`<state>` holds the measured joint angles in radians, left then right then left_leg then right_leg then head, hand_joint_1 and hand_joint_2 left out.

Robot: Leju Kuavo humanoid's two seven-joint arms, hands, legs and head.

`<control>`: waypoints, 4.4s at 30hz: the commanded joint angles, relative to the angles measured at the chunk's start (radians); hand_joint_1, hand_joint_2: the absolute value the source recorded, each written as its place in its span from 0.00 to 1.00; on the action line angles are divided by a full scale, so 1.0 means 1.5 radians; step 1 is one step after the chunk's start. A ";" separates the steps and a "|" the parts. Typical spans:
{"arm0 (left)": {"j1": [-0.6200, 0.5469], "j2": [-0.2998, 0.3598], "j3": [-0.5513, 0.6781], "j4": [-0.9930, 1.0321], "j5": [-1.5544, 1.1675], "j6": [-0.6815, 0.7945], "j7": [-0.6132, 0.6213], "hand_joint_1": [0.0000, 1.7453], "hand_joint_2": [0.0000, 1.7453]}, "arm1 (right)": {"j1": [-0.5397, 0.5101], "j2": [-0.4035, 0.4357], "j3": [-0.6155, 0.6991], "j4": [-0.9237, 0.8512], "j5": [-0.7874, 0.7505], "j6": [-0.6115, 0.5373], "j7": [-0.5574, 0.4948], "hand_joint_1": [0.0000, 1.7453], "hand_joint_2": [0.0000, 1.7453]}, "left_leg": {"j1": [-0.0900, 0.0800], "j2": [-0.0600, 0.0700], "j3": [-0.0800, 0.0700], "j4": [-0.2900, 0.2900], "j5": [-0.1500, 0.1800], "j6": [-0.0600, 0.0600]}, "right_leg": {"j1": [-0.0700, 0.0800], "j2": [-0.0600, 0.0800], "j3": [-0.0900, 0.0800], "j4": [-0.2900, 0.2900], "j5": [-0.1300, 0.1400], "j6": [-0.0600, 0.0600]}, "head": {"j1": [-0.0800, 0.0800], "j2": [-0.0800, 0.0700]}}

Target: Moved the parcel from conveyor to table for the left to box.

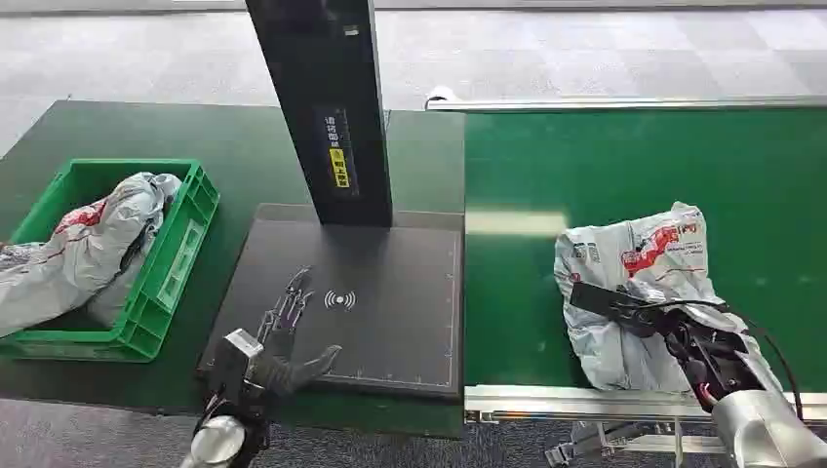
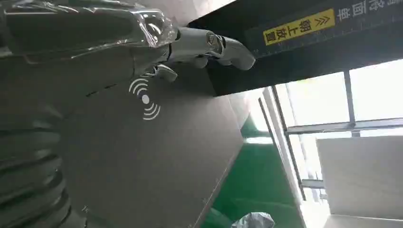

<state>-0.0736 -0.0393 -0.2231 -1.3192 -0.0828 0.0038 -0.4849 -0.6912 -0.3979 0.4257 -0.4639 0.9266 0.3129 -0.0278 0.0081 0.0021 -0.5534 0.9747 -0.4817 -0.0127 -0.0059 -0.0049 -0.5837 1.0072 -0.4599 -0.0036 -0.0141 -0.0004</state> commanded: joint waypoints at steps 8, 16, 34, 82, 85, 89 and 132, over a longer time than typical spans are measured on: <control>0.063 0.012 0.040 -0.113 -0.060 0.080 -0.055 0.00 1.00 | 0.000 0.083 -0.033 -0.098 -0.026 -0.328 -0.068 1.00 1.00 | 0.000 0.005 0.000 0.000 0.000 0.000 | 0.000 0.004 -0.001 0.000 0.001 0.000 | 0.000 0.000; 0.100 0.022 0.037 -0.201 -0.020 0.125 -0.125 0.00 1.00 | 0.023 0.120 -0.085 -0.185 -0.070 -0.478 -0.164 1.00 1.00 | 0.000 0.004 0.000 -0.001 0.000 0.000 | 0.000 0.003 -0.001 0.000 0.000 0.000 | 0.000 0.000; -0.015 0.044 0.023 -0.157 0.038 0.160 -0.142 0.00 1.00 | 0.047 0.218 0.075 -0.378 -0.164 -0.473 -0.345 1.00 1.00 | 0.000 0.005 0.000 -0.001 0.000 0.000 | 0.000 0.004 -0.002 0.000 0.001 0.000 | 0.000 0.000; -0.118 0.014 0.018 -0.047 0.053 0.141 -0.131 0.00 1.00 | -0.090 0.344 0.224 0.011 -0.183 -0.302 -0.265 0.00 1.00 | 0.001 0.000 0.000 -0.001 0.001 0.000 | 0.001 0.000 0.000 -0.001 0.000 0.000 | 0.000 0.000; -0.100 0.018 0.022 -0.060 0.058 0.136 -0.132 0.00 1.00 | -0.062 0.333 0.142 -0.027 -0.286 -0.239 -0.322 0.00 1.00 | 0.001 0.001 0.001 -0.001 0.001 0.000 | 0.001 0.000 0.000 -0.001 0.000 0.000 | 0.000 0.000; -0.081 0.017 0.029 -0.073 0.058 0.133 -0.136 0.00 1.00 | -0.016 0.306 0.067 -0.117 -0.403 -0.173 -0.377 0.00 1.00 | 0.001 0.001 0.001 -0.001 0.001 0.000 | 0.001 0.000 0.000 -0.001 0.000 0.000 | 0.001 0.000; -0.116 0.046 -0.193 0.013 -0.339 0.142 0.014 0.00 1.00 | 0.184 0.263 -0.084 -0.436 -0.545 -0.194 -0.447 0.00 1.00 | 0.001 -0.001 0.000 -0.001 0.001 0.000 | 0.001 -0.001 -0.001 -0.001 0.000 0.000 | 0.001 0.000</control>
<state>-0.1794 0.0107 -0.2908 -1.4446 -0.3492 0.2354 -0.5954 -0.4842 0.0069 0.3765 -0.9011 0.2391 -0.0160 -0.6947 0.0096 0.0054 -0.5543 0.9744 -0.4812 -0.0136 -0.0037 -0.0030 -0.5864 1.0075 -0.4601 -0.0043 -0.0134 -0.0004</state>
